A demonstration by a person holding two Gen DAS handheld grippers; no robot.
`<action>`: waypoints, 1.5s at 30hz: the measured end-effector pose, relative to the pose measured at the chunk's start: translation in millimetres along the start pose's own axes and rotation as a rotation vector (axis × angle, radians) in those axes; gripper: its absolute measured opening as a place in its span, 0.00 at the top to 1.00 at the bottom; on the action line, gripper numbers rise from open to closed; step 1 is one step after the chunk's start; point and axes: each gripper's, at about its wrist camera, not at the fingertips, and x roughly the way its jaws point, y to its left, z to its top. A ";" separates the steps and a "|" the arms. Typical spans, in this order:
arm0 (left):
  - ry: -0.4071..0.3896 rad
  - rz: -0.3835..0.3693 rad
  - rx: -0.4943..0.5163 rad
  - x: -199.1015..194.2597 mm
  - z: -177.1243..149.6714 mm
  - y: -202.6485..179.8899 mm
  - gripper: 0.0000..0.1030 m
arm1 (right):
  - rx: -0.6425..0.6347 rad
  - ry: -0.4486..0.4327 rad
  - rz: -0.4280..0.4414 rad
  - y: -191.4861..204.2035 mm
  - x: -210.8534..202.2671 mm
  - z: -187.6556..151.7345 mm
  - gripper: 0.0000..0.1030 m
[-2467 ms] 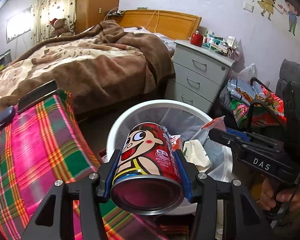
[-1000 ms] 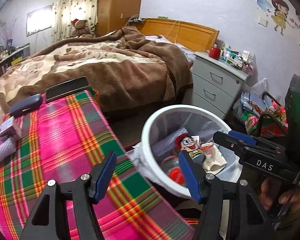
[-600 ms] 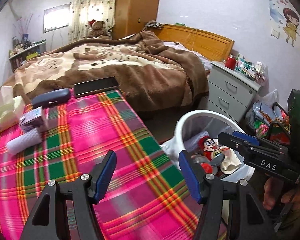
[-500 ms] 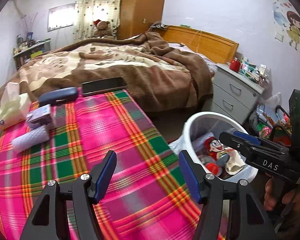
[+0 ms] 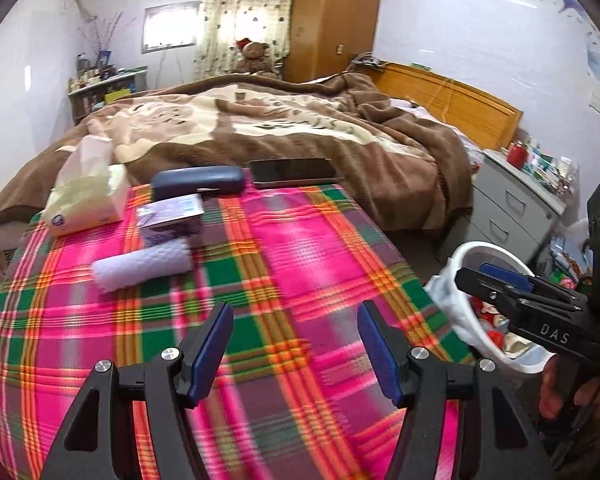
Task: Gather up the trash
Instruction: 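Move both tools back over the plaid cloth toward the foam net and carton, then grasp the white foam net with the left tool while the right tool grasps the purple milk carton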
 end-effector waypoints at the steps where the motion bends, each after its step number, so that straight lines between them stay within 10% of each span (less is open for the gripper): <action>1: 0.000 0.013 -0.007 0.4 0.4 9.6 0.38 | -0.008 -0.001 0.006 3.9 2.4 2.0 0.45; 22: 0.070 0.102 -0.001 52.5 30.3 133.3 0.38 | -0.153 0.023 0.142 83.6 78.5 60.5 0.45; 40: 0.178 0.028 0.198 112.6 37.3 139.1 0.38 | -0.211 0.050 0.178 111.0 119.8 83.2 0.45; 45: 0.189 0.034 0.188 108.4 35.2 146.7 0.59 | -0.231 0.061 0.217 120.8 130.4 90.2 0.45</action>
